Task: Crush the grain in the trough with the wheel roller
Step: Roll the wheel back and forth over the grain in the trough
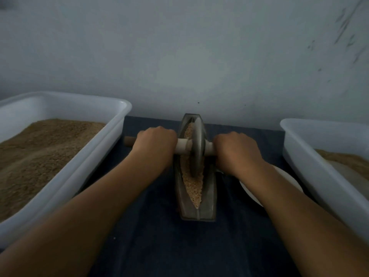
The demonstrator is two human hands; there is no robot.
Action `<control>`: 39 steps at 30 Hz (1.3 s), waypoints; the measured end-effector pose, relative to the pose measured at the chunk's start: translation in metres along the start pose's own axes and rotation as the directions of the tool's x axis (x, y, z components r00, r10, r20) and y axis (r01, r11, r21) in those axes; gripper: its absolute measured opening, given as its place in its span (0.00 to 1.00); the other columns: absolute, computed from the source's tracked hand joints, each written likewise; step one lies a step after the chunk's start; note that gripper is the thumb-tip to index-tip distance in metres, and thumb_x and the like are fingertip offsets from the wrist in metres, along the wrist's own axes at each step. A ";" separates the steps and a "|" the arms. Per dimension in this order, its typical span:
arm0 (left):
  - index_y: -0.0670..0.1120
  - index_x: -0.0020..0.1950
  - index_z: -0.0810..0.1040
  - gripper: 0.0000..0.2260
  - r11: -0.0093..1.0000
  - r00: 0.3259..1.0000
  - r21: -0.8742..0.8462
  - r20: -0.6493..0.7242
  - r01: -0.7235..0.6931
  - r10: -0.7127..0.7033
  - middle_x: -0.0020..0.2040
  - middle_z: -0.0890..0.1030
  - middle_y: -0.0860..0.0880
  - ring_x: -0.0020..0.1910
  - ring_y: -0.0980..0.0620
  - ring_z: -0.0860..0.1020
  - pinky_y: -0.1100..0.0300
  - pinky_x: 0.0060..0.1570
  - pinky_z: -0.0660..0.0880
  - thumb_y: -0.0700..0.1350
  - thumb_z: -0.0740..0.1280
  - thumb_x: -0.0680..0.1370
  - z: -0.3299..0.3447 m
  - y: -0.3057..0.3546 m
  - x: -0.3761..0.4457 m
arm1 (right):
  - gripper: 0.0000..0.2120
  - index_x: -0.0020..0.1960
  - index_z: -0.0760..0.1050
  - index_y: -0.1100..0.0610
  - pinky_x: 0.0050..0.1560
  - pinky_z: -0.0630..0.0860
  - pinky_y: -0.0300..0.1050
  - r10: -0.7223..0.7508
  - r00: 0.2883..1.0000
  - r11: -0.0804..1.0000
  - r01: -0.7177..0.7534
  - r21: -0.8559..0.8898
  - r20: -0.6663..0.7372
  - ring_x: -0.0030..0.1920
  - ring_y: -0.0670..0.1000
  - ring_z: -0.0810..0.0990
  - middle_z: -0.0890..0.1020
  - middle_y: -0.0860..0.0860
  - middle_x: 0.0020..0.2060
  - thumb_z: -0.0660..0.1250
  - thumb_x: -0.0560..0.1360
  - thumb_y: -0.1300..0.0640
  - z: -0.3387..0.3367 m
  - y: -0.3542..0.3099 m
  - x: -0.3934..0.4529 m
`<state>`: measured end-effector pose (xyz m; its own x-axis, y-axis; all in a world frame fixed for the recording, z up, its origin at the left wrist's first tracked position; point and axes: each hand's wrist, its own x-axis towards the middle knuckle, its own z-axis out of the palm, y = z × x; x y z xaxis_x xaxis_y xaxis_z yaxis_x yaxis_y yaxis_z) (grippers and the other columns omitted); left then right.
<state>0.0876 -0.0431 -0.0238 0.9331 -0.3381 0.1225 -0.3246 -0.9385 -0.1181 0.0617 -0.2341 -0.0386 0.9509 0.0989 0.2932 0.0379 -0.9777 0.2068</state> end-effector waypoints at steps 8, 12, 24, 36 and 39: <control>0.46 0.62 0.72 0.17 0.997 0.992 0.066 0.115 -0.050 0.042 0.51 0.77 0.48 0.51 0.48 0.77 0.53 0.49 0.72 0.47 0.71 0.75 -0.024 0.006 -0.041 | 0.14 0.39 0.63 0.49 0.26 0.51 0.41 -0.049 0.998 0.997 0.051 -0.053 0.029 0.29 0.47 0.57 0.61 0.46 0.30 0.69 0.74 0.50 -0.019 -0.003 -0.044; 0.46 0.63 0.71 0.18 0.996 0.984 0.065 0.169 -0.060 0.048 0.55 0.78 0.47 0.53 0.48 0.77 0.55 0.48 0.72 0.47 0.71 0.75 -0.025 0.001 -0.050 | 0.12 0.40 0.65 0.49 0.26 0.51 0.41 -0.078 0.997 0.995 0.078 -0.056 -0.010 0.29 0.47 0.56 0.60 0.46 0.30 0.68 0.74 0.49 -0.025 -0.004 -0.049; 0.45 0.55 0.66 0.18 0.994 0.998 -0.091 0.035 0.059 -0.056 0.53 0.77 0.45 0.49 0.46 0.76 0.53 0.44 0.69 0.45 0.73 0.73 0.005 -0.004 0.001 | 0.11 0.52 0.74 0.51 0.39 0.62 0.46 -0.083 0.990 0.997 0.081 -0.015 -0.112 0.43 0.53 0.80 0.81 0.49 0.44 0.69 0.72 0.49 0.013 0.008 0.000; 0.41 0.59 0.74 0.12 0.964 0.989 -0.226 -0.024 0.140 -0.149 0.57 0.77 0.41 0.56 0.40 0.76 0.49 0.48 0.70 0.39 0.68 0.76 -0.007 0.001 0.055 | 0.11 0.56 0.75 0.53 0.36 0.66 0.45 0.049 0.995 0.990 -0.037 0.135 -0.088 0.44 0.57 0.80 0.81 0.54 0.47 0.68 0.74 0.53 0.032 0.023 0.063; 0.41 0.60 0.73 0.13 0.974 0.988 -0.193 -0.067 0.122 -0.137 0.59 0.74 0.40 0.57 0.40 0.75 0.48 0.51 0.72 0.39 0.68 0.76 -0.008 0.001 0.060 | 0.11 0.55 0.75 0.53 0.36 0.68 0.45 0.073 0.992 0.986 -0.057 0.155 -0.105 0.43 0.57 0.79 0.81 0.54 0.45 0.69 0.73 0.54 0.036 0.024 0.067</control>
<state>0.1424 -0.0646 -0.0082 0.9562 -0.2104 0.2036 -0.2323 -0.9684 0.0903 0.1375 -0.2575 -0.0472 0.9138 0.0457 0.4036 0.0310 -0.9986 0.0430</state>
